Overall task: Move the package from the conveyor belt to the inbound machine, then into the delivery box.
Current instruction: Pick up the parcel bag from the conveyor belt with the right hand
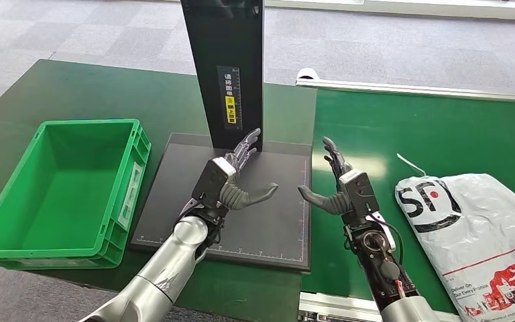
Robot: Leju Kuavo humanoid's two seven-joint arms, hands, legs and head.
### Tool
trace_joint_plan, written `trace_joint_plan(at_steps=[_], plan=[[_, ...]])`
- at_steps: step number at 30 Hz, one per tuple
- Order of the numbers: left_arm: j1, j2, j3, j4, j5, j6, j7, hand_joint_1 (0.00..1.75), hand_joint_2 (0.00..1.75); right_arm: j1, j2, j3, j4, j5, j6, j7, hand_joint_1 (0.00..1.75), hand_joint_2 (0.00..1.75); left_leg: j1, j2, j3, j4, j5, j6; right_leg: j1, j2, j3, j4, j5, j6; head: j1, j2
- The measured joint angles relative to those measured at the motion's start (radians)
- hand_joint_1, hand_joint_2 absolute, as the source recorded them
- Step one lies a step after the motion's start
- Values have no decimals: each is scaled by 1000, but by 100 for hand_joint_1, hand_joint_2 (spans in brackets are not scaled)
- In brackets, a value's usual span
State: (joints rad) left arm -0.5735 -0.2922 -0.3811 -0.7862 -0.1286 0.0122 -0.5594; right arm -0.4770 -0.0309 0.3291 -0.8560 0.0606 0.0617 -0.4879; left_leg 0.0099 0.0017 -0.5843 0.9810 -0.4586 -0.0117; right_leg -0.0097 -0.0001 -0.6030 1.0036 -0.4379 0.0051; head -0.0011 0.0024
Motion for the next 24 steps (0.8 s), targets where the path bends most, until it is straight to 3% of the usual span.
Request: trace_joint_plan(at_steps=[6,11,14,19,24], plan=[[1,0,2,-2,1,-1,-8,0,175,-6,-7,-32,-12,53,-105,10,0,175,0,0,0,0,0,0,0,0,0,0,0,0,0,0],[9,9,13,-36,5,-2,-2,0,175,7,-80,-117,-78,151,-173,148,0,175,0,-2,0,1,0,0,-1,-1,0,0,0,0,0,0],[28,28,30,-71,11,5,4,0,175,24,-151,-190,-96,270,-258,223,0,175,-1,-2,-1,1,0,0,-1,-1,0,0,0,0,0,0],[51,58,60,-122,14,7,6,0,175,41,-244,-317,-89,585,-381,332,0,175,-1,-2,-1,0,-1,1,-1,-1,0,0,0,0,0,0],[63,73,81,-142,14,2,5,0,175,86,-307,-403,-57,803,-288,452,0,175,-1,-2,-1,0,-1,1,-1,-2,0,0,0,1,0,0]])
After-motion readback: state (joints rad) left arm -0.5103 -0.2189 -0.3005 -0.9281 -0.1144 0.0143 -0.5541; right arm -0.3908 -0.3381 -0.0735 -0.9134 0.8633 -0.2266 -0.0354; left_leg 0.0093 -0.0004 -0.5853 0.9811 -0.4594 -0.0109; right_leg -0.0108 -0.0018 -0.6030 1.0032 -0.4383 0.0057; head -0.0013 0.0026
